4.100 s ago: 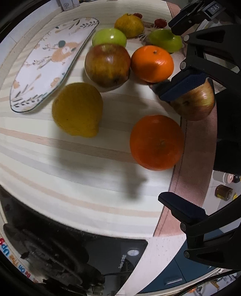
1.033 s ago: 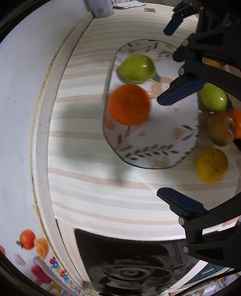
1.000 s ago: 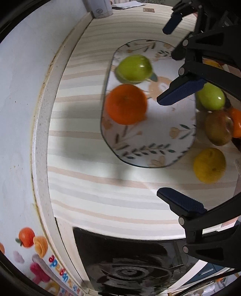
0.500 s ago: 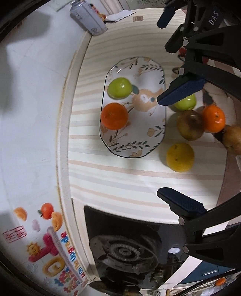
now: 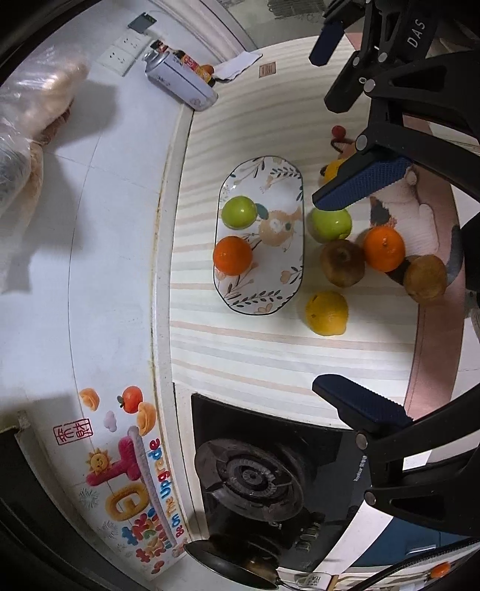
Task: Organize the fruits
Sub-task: 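Withdraw both tools from the plate back toward the fruits, then grasp an orange with the right tool while the left tool grasps a red apple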
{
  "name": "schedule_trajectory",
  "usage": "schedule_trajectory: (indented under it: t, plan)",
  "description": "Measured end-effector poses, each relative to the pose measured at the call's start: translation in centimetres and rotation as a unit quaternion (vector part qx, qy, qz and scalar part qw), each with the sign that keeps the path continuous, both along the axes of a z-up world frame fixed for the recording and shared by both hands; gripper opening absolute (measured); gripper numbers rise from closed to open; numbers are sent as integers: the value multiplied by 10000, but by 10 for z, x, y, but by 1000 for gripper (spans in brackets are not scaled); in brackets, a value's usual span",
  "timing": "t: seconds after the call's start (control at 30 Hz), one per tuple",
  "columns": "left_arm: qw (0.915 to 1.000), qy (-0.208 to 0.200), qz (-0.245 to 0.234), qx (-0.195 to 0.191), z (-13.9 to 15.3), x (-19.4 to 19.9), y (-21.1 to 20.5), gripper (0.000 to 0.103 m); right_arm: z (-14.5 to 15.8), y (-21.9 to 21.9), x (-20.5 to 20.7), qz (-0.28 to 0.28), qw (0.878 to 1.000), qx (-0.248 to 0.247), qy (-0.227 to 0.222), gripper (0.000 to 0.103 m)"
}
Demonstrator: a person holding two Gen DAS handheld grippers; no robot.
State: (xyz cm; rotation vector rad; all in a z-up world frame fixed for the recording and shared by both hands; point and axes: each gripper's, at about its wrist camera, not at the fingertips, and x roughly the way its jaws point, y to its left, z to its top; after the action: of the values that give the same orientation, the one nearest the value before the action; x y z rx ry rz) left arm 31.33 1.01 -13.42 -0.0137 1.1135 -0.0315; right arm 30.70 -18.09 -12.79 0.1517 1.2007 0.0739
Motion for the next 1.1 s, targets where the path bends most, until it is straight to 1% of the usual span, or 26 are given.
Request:
schedule_trajectory:
  t: [0.07, 0.13, 0.2, 0.23, 0.27, 0.4, 0.43, 0.47, 0.5, 0.53, 0.57, 0.6, 0.67, 0.7, 0.73, 0.77, 0.8, 0.83, 0.87, 0.93, 0.97, 1.03, 1.1]
  plan:
    - [10000, 38, 2, 0, -3, -7, 3, 91, -8, -1, -7, -29, 10000, 35, 72, 93]
    - [9999, 143, -37, 27, -11, -14, 3, 91, -22, -4, -11, -71, 9996, 77, 249, 93]
    - [9992, 367, -105, 86, -27, -21, 4, 91, -41, -9, -13, -131, 9986, 208, 471, 93]
    - [9985, 521, -141, 117, -38, -24, 4, 91, -51, -10, -15, -158, 9978, 243, 588, 93]
    - [9972, 715, -165, 153, -51, -28, 4, 96, -61, -12, -17, -189, 9971, 287, 686, 93]
    - [9894, 1454, -60, -10, -101, -39, 6, 97, -98, -19, -22, -325, 9924, 508, 1075, 93]
    - [9859, 1673, -15, -86, -115, -41, 6, 97, -106, -19, -24, -358, 9913, 539, 1145, 93]
    - [9814, 1905, 45, -241, -130, -42, 7, 97, -113, -20, -24, -372, 9905, 557, 1201, 93]
    - [9778, 2065, 121, -320, -141, -42, 7, 97, -120, -20, -25, -391, 9896, 572, 1259, 93]
    - [9725, 2258, 234, -521, -154, -43, 9, 97, -126, -20, -25, -405, 9888, 587, 1311, 93]
    - [9680, 2388, 336, -695, -165, -44, 11, 97, -131, -19, -25, -400, 9883, 598, 1345, 93]
    - [9645, 2485, 421, -792, -172, -44, 12, 97, -135, -19, -25, -390, 9879, 595, 1375, 93]
    - [9533, 2704, 684, -1162, -190, -44, 18, 96, -140, -18, -24, -379, 9874, 599, 1417, 93]
    - [9479, 2783, 798, -1326, -198, -44, 20, 94, -144, -16, -25, -361, 9869, 612, 1447, 93]
    - [9450, 2814, 849, -1433, -202, -43, 21, 90, -146, -16, -24, -353, 9865, 626, 1470, 93]
    - [9429, 2814, 903, -1535, -206, -43, 21, 82, -149, -15, -23, -352, 9860, 646, 1498, 93]
    - [9427, 2793, 930, -1568, -209, -44, 20, 73, -153, -14, -22, -355, 9854, 675, 1522, 93]
    - [9428, 2774, 953, -1586, -212, -45, 19, 68, -154, -14, -21, -357, 9850, 700, 1539, 93]
    - [9433, 2752, 983, -1574, -213, -45, 19, 66, -157, -13, -20, -360, 9845, 731, 1553, 93]
    - [9461, 2607, 1043, -1614, -212, -46, 20, 65, -161, -9, -18, -348, 9838, 826, 1554, 93]
    - [9485, 2576, 1006, -1542, -211, -47, 20, 65, -162, -7, -17, -332, 9836, 867, 1544, 93]
    - [9561, 2491, 913, -1243, -207, -46, 22, 65, -167, 1, -12, -262, 9824, 1018, 1543, 93]
    - [9615, 2424, 856, -973, -206, -43, 28, 65, -175, 13, -4, -195, 9795, 1213, 1596, 93]
